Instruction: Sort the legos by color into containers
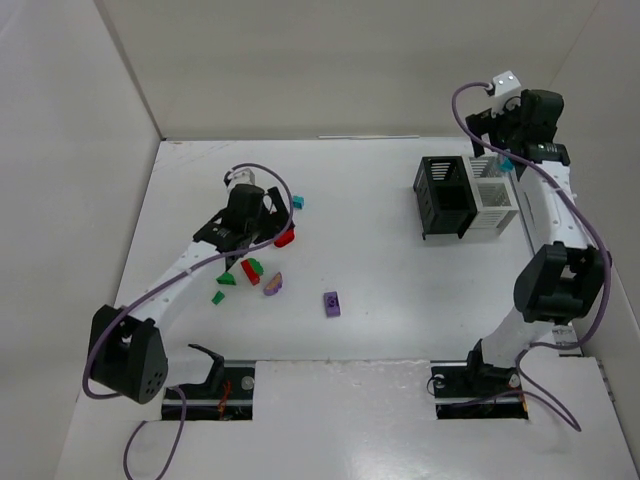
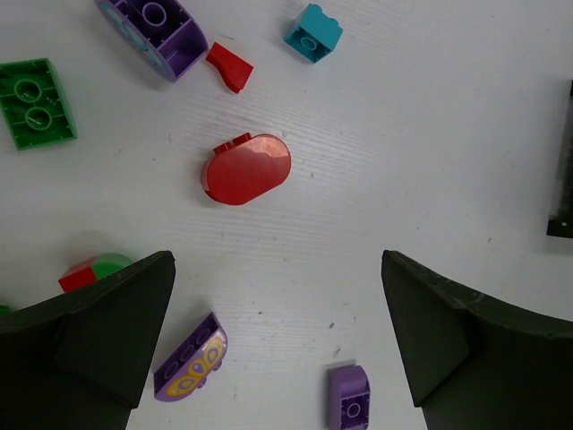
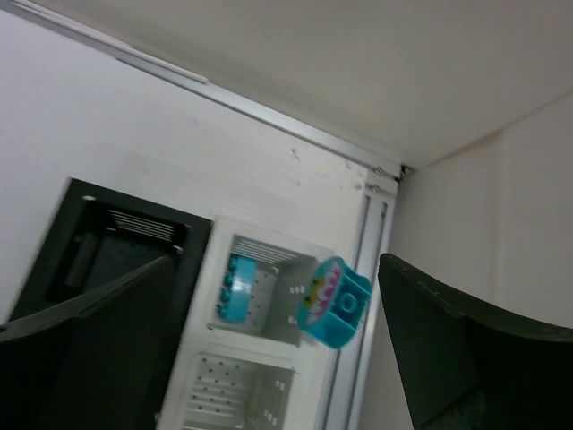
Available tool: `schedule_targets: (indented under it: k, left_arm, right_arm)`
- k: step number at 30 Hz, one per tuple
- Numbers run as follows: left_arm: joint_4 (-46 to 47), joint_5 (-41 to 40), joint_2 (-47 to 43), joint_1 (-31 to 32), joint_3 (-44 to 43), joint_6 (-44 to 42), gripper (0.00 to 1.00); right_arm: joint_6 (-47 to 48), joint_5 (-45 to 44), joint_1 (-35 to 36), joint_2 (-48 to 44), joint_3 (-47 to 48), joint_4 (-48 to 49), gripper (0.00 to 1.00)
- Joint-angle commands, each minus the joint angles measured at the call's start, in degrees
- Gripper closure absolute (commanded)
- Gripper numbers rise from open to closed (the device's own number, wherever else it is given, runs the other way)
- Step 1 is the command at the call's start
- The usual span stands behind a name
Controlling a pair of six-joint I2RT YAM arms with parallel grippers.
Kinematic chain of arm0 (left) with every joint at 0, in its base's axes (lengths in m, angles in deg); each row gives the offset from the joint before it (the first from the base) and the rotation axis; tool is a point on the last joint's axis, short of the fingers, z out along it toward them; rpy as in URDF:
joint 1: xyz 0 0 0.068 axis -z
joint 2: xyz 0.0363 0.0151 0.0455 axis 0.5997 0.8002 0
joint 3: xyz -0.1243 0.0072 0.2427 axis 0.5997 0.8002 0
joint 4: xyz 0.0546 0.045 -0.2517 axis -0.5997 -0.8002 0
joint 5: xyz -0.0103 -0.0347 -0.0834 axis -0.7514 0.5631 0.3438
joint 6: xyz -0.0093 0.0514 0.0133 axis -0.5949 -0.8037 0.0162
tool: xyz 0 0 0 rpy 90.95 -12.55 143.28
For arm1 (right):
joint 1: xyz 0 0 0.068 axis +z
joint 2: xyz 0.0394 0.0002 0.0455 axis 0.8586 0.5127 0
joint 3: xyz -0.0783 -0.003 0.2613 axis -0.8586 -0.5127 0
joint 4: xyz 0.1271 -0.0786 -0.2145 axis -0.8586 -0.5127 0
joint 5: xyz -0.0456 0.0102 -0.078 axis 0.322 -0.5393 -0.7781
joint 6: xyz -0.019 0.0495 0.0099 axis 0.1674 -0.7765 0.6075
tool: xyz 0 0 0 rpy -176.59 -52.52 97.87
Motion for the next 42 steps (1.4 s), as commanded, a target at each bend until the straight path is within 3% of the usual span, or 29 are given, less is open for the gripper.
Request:
schedule_targets:
  k: [1, 8, 11, 15, 18, 25, 32, 39, 42]
  left_arm:
    - [-0.9, -0.6, -4.7, -0.7, 1.6, 2.0, 0.01]
    - [0.5, -0.6, -5.9, -0.7, 2.7, 0.8, 0.01]
    - [1.0, 0.1, -4.3, -0.7, 2.7, -0.4, 0.01]
    - [2.8, 0.1, -2.8, -0.7, 2.7, -1.0, 0.01]
    - [3.3, 0.1, -1.8, -1.2, 3.2, -1.0, 0.01]
    - [4.7, 0.6, -1.8, -1.2, 4.3, -1.0, 0.01]
    - [4.7, 0.6, -2.4, -1.2, 4.9, -0.4, 0.01]
    - [4.7, -0.6, -3.6, -1.2, 4.9, -0.4, 0.01]
    - [4.2, -0.6, -3.6, -1.2, 4.9, -0.4, 0.01]
  right_arm:
    - [0.2, -3.8, -1.0, -1.5, 0.1, -0.6, 0.0]
    - [-0.9, 3.7, -11.8, 1.4, 1.5, -3.3, 0.0]
    - [-1.5, 7.5, -15.1, 6.2, 7.2, -8.9, 0.0]
    - [-0.6, 23.3, -15.1, 11.1, 9.1, -5.3, 0.0]
    - [-2.5, 27.1, -15.1, 11.1, 8.0, 0.3, 0.0]
    - [-5.6, 31.7, -15.1, 12.3, 9.4, -0.3, 0.0]
    - [-8.3, 28.4, -14.6, 13.8, 10.1, -0.3, 0.0]
    - [-10.4, 19.7, -14.1, 14.4, 10.1, -1.5, 0.0]
    - [-12.2, 21.3, -13.5, 14.9, 8.9, 0.6, 0.0]
